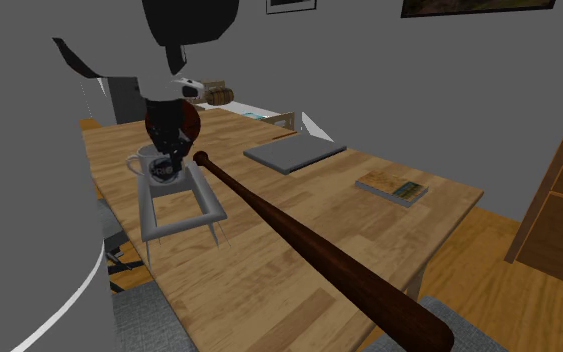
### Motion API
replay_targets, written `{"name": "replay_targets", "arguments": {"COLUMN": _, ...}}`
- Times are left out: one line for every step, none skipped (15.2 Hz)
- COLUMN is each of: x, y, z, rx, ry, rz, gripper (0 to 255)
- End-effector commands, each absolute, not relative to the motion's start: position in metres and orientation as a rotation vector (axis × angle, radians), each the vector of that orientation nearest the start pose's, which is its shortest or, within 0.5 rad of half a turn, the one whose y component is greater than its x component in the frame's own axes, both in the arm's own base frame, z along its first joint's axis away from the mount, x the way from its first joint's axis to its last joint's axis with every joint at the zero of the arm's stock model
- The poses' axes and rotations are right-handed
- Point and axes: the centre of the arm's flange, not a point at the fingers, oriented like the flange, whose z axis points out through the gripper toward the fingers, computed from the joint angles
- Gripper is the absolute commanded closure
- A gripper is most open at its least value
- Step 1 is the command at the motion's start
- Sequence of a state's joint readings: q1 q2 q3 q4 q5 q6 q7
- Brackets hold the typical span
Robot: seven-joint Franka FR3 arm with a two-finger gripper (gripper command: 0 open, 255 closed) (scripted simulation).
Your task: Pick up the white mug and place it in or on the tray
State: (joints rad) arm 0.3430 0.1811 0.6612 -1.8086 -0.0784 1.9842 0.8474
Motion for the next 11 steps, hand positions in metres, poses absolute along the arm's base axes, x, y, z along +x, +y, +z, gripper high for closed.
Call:
{"name": "replay_targets", "arguments": {"x": 0.345, "y": 0.498, "z": 0.452, "rx": -3.079, "ry": -0.274, "rz": 0.015, "gripper": 255}}
{"name": "replay_targets", "arguments": {"x": 0.345, "y": 0.498, "z": 0.447, "rx": -3.079, "ry": -0.274, "rz": 0.015, "gripper": 255}}
{"name": "replay_targets", "arguments": {"x": 0.345, "y": 0.498, "z": 0.441, "rx": -3.079, "ry": -0.274, "rz": 0.015, "gripper": 255}}
{"name": "replay_targets", "arguments": {"x": 0.345, "y": 0.498, "z": 0.436, "rx": -3.079, "ry": -0.274, "rz": 0.015, "gripper": 255}}
{"name": "replay_targets", "arguments": {"x": 0.345, "y": 0.498, "z": 0.431, "rx": -3.079, "ry": -0.274, "rz": 0.015, "gripper": 255}}
{"name": "replay_targets", "arguments": {"x": 0.345, "y": 0.498, "z": 0.43, "rx": -3.079, "ry": -0.274, "rz": 0.015, "gripper": 255}}
{"name": "replay_targets", "arguments": {"x": 0.345, "y": 0.498, "z": 0.43, "rx": -3.079, "ry": -0.274, "rz": 0.015, "gripper": 255}}
{"name": "replay_targets", "arguments": {"x": 0.345, "y": 0.498, "z": 0.43, "rx": -3.079, "ry": -0.274, "rz": 0.015, "gripper": 255}}
{"name": "replay_targets", "arguments": {"x": 0.345, "y": 0.498, "z": 0.43, "rx": -3.079, "ry": -0.274, "rz": 0.015, "gripper": 255}}
{"name": "replay_targets", "arguments": {"x": 0.345, "y": 0.498, "z": 0.43, "rx": -3.079, "ry": -0.274, "rz": 0.015, "gripper": 255}}
{"name": "replay_targets", "arguments": {"x": 0.345, "y": 0.498, "z": 0.43, "rx": -3.079, "ry": -0.274, "rz": 0.015, "gripper": 255}}
